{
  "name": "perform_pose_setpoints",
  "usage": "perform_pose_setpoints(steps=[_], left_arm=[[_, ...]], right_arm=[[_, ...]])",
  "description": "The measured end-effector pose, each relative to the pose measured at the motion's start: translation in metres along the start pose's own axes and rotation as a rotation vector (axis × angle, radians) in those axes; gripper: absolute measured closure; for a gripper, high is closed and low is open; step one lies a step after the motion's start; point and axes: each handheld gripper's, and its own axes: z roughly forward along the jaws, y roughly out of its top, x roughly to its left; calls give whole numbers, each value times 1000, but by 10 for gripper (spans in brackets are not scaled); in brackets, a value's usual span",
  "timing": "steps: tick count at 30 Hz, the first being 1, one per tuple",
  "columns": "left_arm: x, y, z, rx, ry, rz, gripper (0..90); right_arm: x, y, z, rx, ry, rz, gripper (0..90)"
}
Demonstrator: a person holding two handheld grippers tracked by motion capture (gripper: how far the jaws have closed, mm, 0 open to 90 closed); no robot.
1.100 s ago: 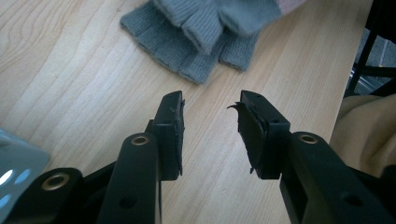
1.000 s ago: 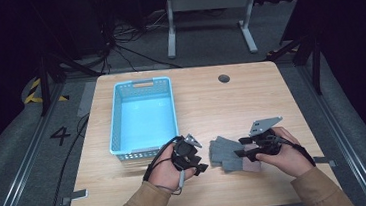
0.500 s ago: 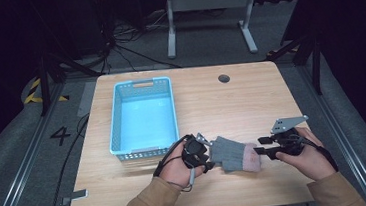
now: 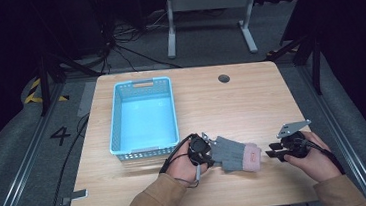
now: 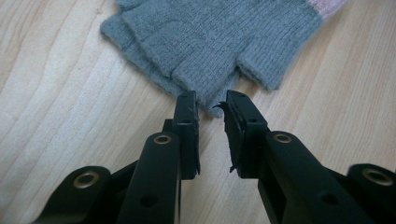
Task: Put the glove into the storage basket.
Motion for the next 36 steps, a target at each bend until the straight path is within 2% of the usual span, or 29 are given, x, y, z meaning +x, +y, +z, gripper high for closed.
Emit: perform_pose_setpoints(steps=[5,10,13,17,19,23,26,27,28,29,32,36], left_arm=[[0,0,4,16,-2,6,765],[1,0,7,30,0,11,772],[2,0,9,27,1,1,777],[2,0,11,32,9,1,792],[1,0,11,38,10,9,808],[0,1,11,37,26,19,840],[0,2,11,36,25,19,817],[0,2,12,39,26,8,817],[1,1,12,44,32,-20,798],[1,1,12,47,49,-27,773],[2,1,12,36,33,-23,766],[-1,3,12,39,53,13,833]], right_arm=[[2,0,1,0,22,-9,670],[5,5,8,-7,42,-43,668],[6,7,12,-15,47,-59,670],[9,9,15,-14,48,-96,695],[11,10,15,-14,45,-121,739],[13,12,16,-15,43,-126,769],[15,12,16,-11,40,-129,785],[15,12,16,-11,40,-129,785],[15,12,17,-10,38,-129,786],[15,12,17,-11,40,-129,786],[15,12,17,-13,44,-125,786],[16,13,17,-8,36,-128,793]])
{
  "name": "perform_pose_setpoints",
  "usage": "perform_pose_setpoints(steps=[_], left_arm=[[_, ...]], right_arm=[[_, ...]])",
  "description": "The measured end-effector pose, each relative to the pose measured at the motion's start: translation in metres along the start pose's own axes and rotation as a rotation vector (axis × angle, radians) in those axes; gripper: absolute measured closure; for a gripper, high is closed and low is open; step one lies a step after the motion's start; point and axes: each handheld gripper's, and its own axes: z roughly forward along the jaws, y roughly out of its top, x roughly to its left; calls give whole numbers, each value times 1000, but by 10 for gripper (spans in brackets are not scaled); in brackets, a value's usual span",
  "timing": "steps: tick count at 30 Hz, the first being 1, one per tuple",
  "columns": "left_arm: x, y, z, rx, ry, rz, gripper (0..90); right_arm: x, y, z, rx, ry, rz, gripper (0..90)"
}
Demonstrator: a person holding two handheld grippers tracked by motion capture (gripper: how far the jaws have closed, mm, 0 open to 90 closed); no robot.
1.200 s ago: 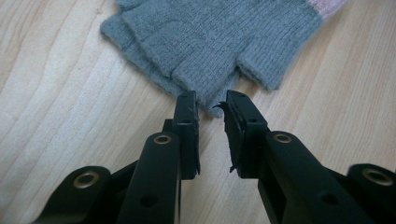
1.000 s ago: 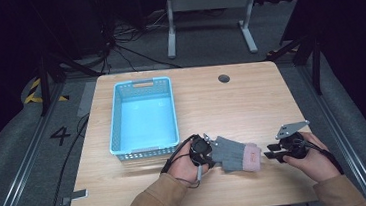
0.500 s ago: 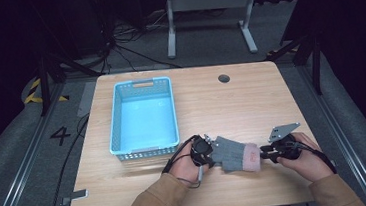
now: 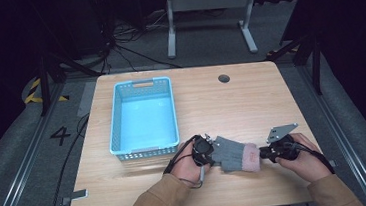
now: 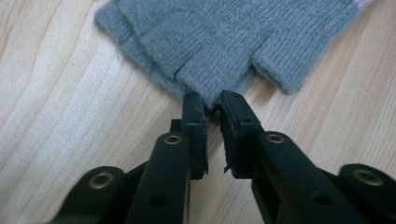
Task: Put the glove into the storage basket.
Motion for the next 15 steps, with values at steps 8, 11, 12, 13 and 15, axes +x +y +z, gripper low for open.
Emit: perform_pose_setpoints(steps=[8,11,12,13,15], left_arm=[[-4,2,-2,-14,48,26,890],[-5,3,-6,-28,46,25,892],[-7,2,-11,-35,42,27,892],[-7,2,-11,-35,42,27,892],[-10,3,-16,-49,41,43,892]], right_arm=[[1,2,-2,-2,-11,0,866],[2,2,-5,-14,-18,8,871],[2,3,-8,-25,-19,11,874],[2,3,-8,-25,-19,11,874],[3,5,-11,-34,-26,8,876]])
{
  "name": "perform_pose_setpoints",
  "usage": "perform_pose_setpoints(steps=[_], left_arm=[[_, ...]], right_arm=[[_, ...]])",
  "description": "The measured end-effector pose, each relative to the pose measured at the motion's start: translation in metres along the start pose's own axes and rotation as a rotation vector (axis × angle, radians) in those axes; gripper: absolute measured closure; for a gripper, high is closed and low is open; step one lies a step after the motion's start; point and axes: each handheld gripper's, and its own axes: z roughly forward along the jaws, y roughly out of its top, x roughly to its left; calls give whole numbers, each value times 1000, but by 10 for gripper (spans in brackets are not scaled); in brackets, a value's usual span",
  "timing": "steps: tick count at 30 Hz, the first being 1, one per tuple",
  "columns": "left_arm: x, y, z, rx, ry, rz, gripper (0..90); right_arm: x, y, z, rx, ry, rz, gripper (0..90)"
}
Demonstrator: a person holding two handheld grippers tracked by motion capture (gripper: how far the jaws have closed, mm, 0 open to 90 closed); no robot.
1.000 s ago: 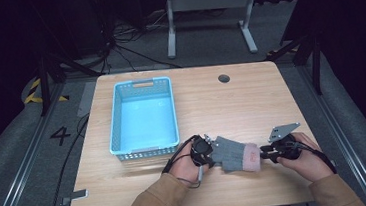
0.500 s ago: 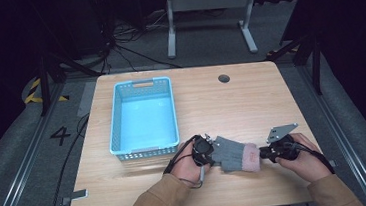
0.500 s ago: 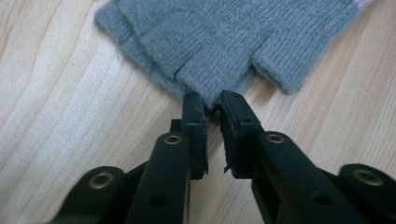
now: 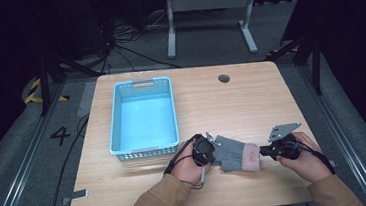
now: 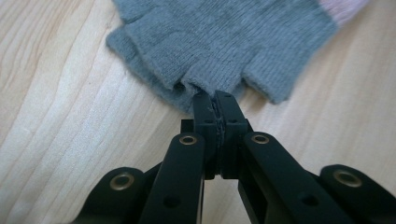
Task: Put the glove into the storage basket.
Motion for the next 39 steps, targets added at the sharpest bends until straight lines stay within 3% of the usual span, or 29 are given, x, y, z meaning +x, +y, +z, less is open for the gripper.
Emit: perform_pose_setpoints(steps=[12,18,30,32,34,35,39], left_arm=[[-9,0,-19,-39,-42,11,892],[-10,-2,-17,-23,-50,9,892],[-5,-6,-3,13,-74,-26,877],[-4,-6,-3,8,-63,-21,788],[-4,-7,-4,11,-80,-30,724],[-5,-6,-7,-6,-77,-39,638],[-6,-5,-11,-19,-79,-39,599]], right_arm=[[-7,7,-12,-51,-12,15,879],[-12,10,-6,-57,-2,24,879],[-20,7,15,-16,31,47,863],[-21,5,15,-16,11,46,821],[-23,4,13,-25,-2,42,762],[-25,2,8,-31,-25,42,737],[-27,1,1,-49,-50,47,727]])
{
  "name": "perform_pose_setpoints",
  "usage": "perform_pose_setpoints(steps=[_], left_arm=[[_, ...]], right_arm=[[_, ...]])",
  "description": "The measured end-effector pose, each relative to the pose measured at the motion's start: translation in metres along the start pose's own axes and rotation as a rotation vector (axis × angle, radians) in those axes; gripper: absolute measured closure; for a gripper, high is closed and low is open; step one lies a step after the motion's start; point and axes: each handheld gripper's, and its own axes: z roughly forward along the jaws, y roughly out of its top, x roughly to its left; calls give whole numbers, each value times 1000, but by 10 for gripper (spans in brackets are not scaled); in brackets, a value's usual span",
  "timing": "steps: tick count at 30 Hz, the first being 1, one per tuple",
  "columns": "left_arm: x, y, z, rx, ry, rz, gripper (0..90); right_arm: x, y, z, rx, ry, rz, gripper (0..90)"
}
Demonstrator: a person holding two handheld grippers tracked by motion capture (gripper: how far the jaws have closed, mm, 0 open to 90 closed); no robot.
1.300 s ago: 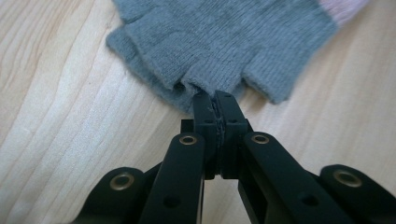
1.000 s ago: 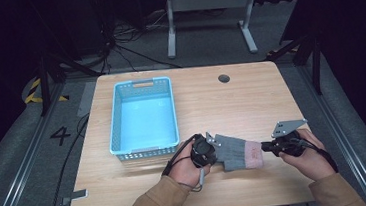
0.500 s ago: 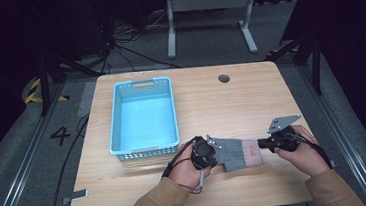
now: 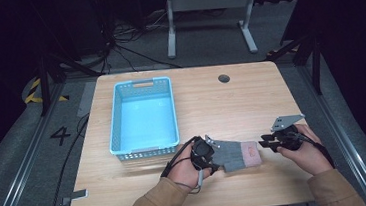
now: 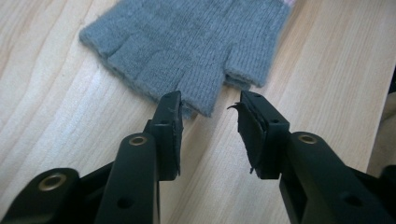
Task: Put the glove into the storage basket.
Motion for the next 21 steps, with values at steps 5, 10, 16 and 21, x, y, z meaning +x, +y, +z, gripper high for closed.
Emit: perform_pose_setpoints(steps=[5,10,16,21], left_arm=[[0,1,-4,-15,5,-4,547],[-1,2,-6,-37,-7,-16,487],[-1,6,-10,-70,-3,-8,453],[-3,12,-11,-89,-14,13,416]], right_arm=[[-2,-2,-10,-18,-7,28,700],[-8,-6,-14,-16,-2,91,667],[-16,-16,-15,-1,-22,184,629],[-18,-21,-20,-9,-21,220,612]])
